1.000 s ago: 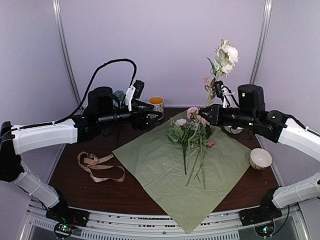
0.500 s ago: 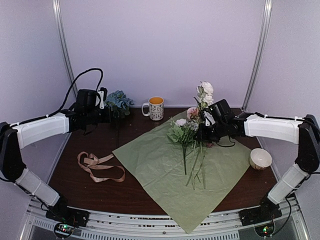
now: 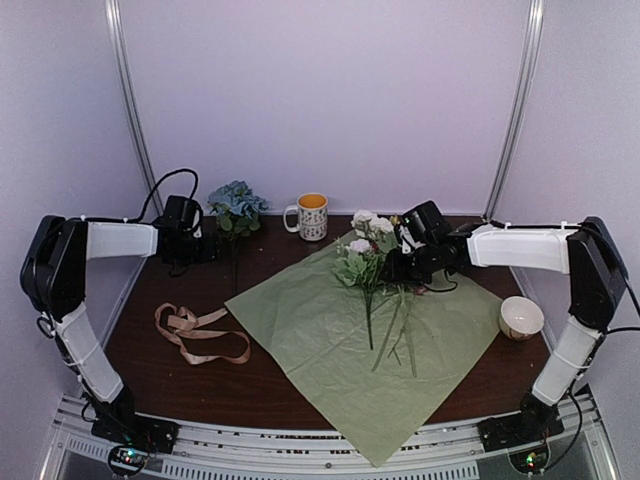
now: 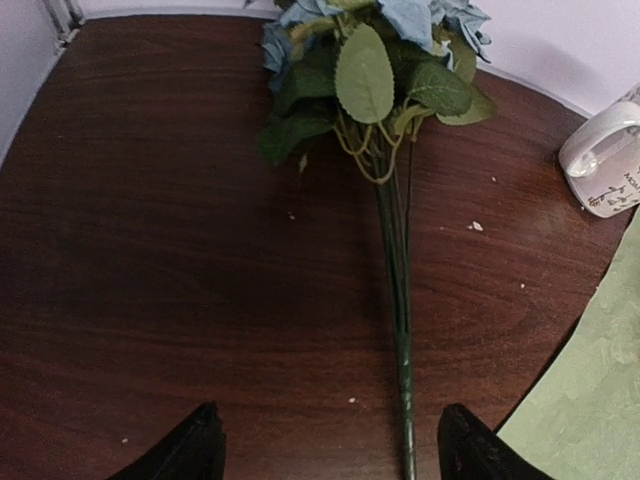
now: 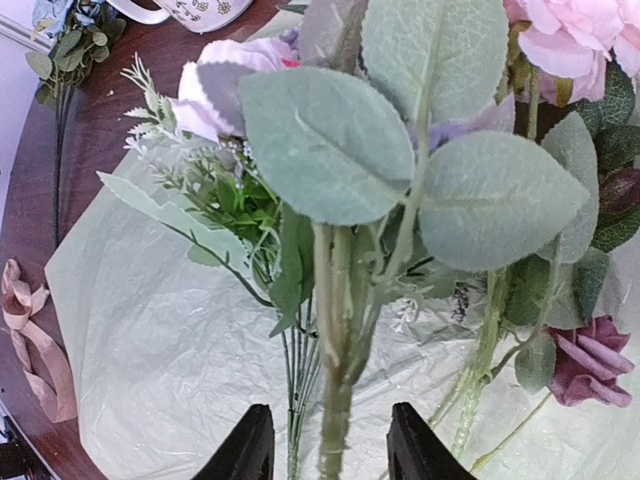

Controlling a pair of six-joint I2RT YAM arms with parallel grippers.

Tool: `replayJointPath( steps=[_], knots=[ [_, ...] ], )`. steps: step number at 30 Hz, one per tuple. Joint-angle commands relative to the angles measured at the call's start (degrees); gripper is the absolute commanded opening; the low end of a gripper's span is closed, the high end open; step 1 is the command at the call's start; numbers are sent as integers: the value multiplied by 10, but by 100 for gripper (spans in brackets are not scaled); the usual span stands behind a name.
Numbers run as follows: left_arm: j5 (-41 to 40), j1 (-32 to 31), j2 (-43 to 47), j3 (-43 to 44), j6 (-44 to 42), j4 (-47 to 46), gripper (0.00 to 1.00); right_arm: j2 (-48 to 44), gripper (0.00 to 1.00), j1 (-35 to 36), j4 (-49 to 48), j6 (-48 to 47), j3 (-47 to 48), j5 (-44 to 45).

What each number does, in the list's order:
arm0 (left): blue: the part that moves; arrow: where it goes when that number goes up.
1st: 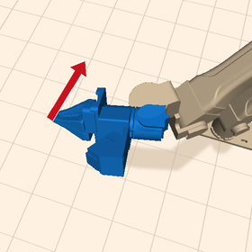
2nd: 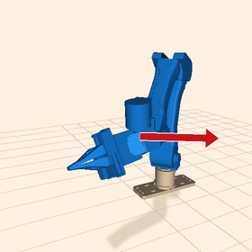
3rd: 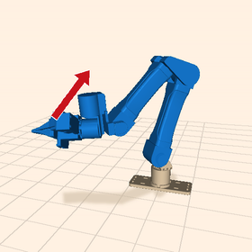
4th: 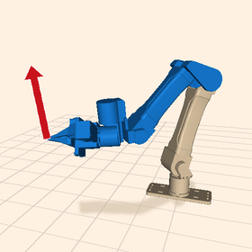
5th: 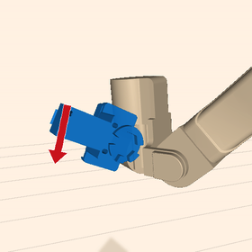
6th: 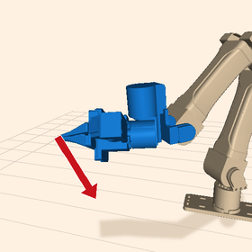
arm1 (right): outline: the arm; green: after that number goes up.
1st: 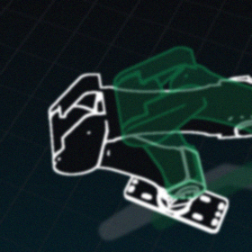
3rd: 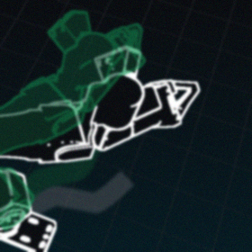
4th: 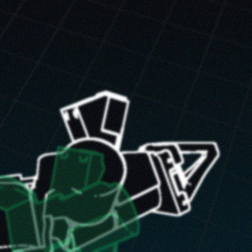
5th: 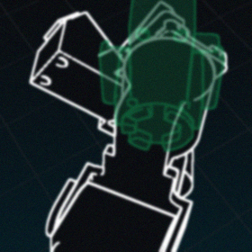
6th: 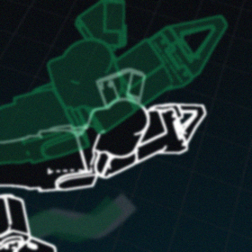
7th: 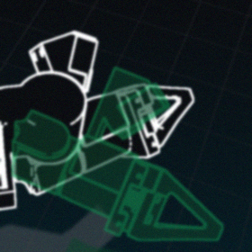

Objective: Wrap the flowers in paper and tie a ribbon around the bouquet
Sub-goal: Place the fake flower on the flattened wrapping paper, then pick up the fake flower from the corner of the board.

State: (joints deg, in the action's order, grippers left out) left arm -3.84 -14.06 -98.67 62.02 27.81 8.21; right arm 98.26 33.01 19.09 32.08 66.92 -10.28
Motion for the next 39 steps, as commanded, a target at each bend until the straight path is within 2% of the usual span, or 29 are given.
replayJointPath(
  steps=[1,11,13,14,15,19,20,24,32,39],
  knots=[
    [72,-3,-78,68,25,-19,75,-35,41,1,20,-11,3,58],
    [80,-23,-182,119,31,8,72,-89,43,22,48,-34,4,98],
    [79,-24,-194,124,31,12,67,-95,43,26,47,-38,5,98],
    [77,-24,-199,125,31,13,62,-97,43,28,46,-40,4,97],
    [74,-23,-202,126,33,14,53,-100,43,29,46,-42,4,96],
    [63,-23,-198,124,35,13,6,-109,44,31,46,-46,1,92],
    [57,-23,-194,122,37,13,0,-112,44,31,46,-46,1,91],
    [33,-21,-138,82,45,-26,0,-130,44,31,48,-48,-4,92],
    [-85,-10,10,27,29,-47,0,-187,45,32,54,-56,-21,102],
    [-68,-19,157,-25,-21,-117,0,-258,47,32,3,-73,-63,91]
  ],
)
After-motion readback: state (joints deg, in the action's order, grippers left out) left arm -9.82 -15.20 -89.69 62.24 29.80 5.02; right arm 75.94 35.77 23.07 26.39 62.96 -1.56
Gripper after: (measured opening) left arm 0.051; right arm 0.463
